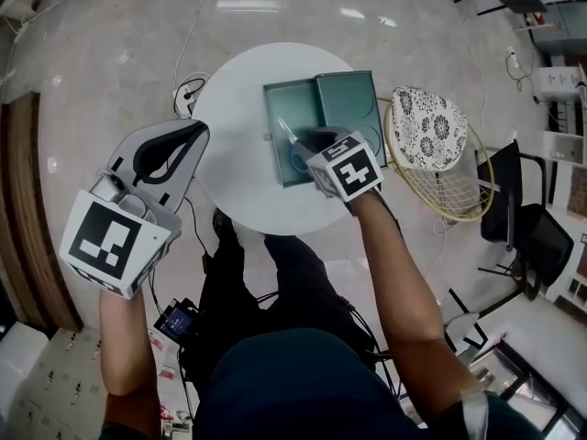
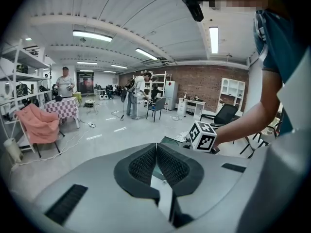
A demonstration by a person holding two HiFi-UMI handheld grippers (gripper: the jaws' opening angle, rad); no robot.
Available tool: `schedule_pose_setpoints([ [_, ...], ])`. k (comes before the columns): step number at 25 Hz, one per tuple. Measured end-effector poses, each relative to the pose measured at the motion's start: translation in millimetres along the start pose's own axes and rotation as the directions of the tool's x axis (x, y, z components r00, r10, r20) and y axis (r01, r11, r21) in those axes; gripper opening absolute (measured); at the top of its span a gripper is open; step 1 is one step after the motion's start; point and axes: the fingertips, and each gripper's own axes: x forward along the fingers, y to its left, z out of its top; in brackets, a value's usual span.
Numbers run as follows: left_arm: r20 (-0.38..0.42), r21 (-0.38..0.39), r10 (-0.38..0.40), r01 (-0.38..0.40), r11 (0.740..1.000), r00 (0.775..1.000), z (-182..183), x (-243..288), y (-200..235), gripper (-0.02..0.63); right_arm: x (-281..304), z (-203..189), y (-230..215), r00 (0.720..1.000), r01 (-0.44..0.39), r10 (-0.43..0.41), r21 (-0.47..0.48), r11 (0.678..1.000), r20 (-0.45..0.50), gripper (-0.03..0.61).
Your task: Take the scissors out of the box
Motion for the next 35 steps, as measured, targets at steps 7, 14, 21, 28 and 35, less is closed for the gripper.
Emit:
schedule_pose_setpoints([
  [7,-0.025,-0.045,0.014,-0.015,0.999,1.000,-38,7,15,0.021,46,-20,-2,0.995,0.004,-0.006,-0.015,1.000,-0.097,0.151],
  [14,-0.034,-0.079,0.026,-0.029,0.996,0.999,-63,11,26,0.021,77,-32,-5,0.984,0.051,-0.058,-0.048,0.998,-0.168,0.158],
  [21,-0.035,-0.104,0.034,-0.038,0.994,0.999,-80,16,30,0.021,89,-29,-16,0.964,0.122,-0.146,-0.117,0.986,-0.222,0.158],
  [28,-0.029,-0.120,0.051,-0.054,0.991,0.998,-90,11,40,0.021,99,-34,-19,0.921,0.168,-0.205,-0.137,0.976,-0.330,0.154],
  [35,-0.016,-0.150,0.059,-0.060,0.987,0.998,-101,-9,59,0.021,121,-32,-3,0.881,0.151,-0.182,-0.105,0.983,-0.436,0.114],
])
